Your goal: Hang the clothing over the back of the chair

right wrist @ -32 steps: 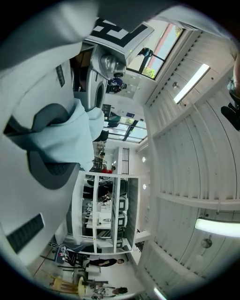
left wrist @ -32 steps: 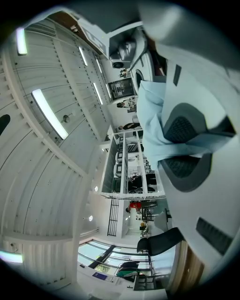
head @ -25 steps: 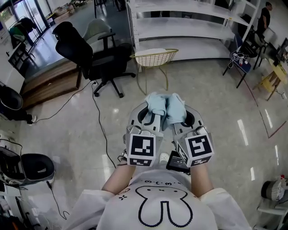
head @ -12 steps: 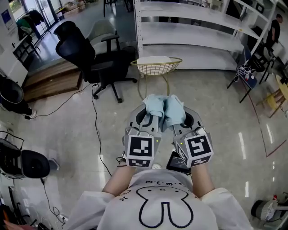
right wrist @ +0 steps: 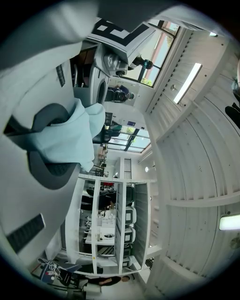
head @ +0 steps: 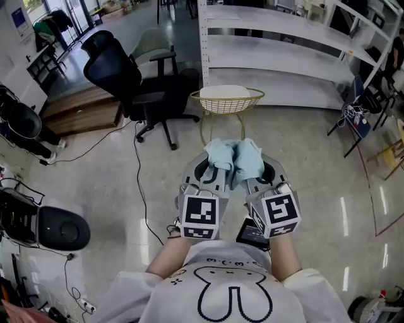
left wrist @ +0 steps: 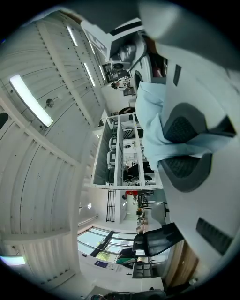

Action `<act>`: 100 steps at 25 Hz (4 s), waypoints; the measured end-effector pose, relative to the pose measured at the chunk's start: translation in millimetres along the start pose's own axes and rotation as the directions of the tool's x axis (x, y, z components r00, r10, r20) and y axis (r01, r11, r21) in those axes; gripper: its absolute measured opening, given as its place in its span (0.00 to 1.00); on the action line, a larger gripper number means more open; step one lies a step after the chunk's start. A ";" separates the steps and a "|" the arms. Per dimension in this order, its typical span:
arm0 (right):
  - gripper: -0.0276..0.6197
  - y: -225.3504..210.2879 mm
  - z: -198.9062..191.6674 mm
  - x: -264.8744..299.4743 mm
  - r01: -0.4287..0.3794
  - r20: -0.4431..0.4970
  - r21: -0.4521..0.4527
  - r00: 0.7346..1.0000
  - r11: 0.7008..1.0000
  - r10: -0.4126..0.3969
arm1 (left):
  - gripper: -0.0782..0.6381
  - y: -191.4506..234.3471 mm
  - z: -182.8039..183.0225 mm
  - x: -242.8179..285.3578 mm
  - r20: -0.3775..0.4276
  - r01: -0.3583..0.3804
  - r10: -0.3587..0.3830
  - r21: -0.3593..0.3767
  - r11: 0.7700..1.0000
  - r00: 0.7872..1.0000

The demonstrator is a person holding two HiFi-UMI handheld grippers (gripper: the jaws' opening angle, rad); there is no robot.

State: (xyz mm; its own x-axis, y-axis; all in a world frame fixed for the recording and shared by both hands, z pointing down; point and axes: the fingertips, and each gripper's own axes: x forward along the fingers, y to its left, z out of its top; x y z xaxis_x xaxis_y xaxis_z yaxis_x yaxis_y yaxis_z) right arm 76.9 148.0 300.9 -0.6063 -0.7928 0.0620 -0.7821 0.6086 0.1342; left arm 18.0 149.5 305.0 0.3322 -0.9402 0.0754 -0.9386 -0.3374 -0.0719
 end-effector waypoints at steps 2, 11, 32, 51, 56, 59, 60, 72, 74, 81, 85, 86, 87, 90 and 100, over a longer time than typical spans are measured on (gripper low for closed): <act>0.04 -7.6 -3.5 9.5 0.004 -0.006 -0.002 1.000 1.000 -0.004 | 0.16 7.6 -2.0 12.8 -0.002 -0.004 0.004 -0.008 1.000 1.000; 0.04 -65.2 -15.8 78.0 0.034 -0.031 -0.003 0.999 0.999 -0.034 | 0.16 39.9 -8.7 98.6 -0.015 0.016 -0.017 -0.028 0.999 1.000; 0.04 -170.8 -39.1 305.9 0.098 -0.121 0.040 0.988 0.994 -0.092 | 0.16 167.5 -19.3 303.0 -0.083 0.102 -0.104 -0.018 0.995 0.991; 0.05 -251.9 -79.3 415.6 0.015 -0.214 -0.054 0.977 0.998 -0.026 | 0.16 211.9 -57.9 398.5 -0.182 0.021 -0.037 -0.088 0.996 0.983; 0.05 -289.0 -83.2 460.1 -0.030 -0.232 -0.100 0.973 0.995 0.006 | 0.16 218.8 -57.1 430.4 -0.201 -0.007 -0.009 -0.078 0.997 0.979; 0.05 -306.3 -93.1 487.2 -0.078 -0.253 -0.100 0.966 0.992 0.051 | 0.16 223.6 -60.2 445.6 -0.213 -0.027 0.011 -0.076 0.997 0.977; 0.05 -311.2 -99.4 495.4 -0.093 -0.270 -0.100 0.961 0.991 0.063 | 0.16 225.0 -62.3 449.8 -0.220 -0.032 0.015 -0.077 0.996 0.975; 0.05 -308.6 -241.8 544.1 -0.245 -0.551 0.021 0.806 0.969 0.216 | 0.16 227.2 -129.0 478.0 -0.401 -0.008 -0.071 -0.193 0.981 0.913; 0.05 -306.5 -268.7 542.5 -0.246 -0.605 0.054 0.763 0.968 0.228 | 0.16 226.0 -140.6 478.3 -0.424 -0.016 -0.080 -0.218 0.976 0.902; 0.09 -304.8 -324.3 529.3 -0.208 -0.701 0.140 0.670 0.968 0.245 | 0.16 225.7 -161.6 482.1 -0.471 -0.017 -0.103 -0.244 0.970 0.876; 0.12 -304.2 -341.1 519.5 -0.197 -0.725 0.158 0.642 0.967 0.250 | 0.16 221.2 -167.1 484.1 -0.485 -0.006 -0.117 -0.243 0.970 0.867; 0.12 -303.9 -345.3 516.9 -0.198 -0.732 0.157 0.635 0.968 0.249 | 0.16 219.7 -168.8 484.4 -0.489 -0.003 -0.120 -0.243 0.970 0.864; 0.12 -303.3 -349.4 514.3 -0.199 -0.739 0.157 0.626 0.967 0.249 | 0.16 218.6 -170.5 484.5 -0.493 0.000 -0.124 -0.243 0.970 0.861; 0.13 -302.0 -363.4 504.5 -0.199 -0.769 0.157 0.590 0.967 0.246 | 0.16 215.9 -176.4 483.5 -0.503 0.010 -0.135 -0.243 0.970 0.853; 0.31 -331.9 -374.7 481.1 -0.119 -0.821 0.101 0.551 0.988 0.150 | 0.16 209.6 -187.7 481.4 -0.514 0.038 -0.167 -0.251 0.967 0.841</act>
State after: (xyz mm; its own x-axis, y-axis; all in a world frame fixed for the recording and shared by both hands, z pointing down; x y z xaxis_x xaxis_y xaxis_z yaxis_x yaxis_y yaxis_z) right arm 98.8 -447.8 656.8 -0.3328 -0.3725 0.8663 -0.7151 0.6985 0.0257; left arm -36.3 -365.1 513.0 0.3883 -0.7107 0.5866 -0.9184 -0.3505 0.1834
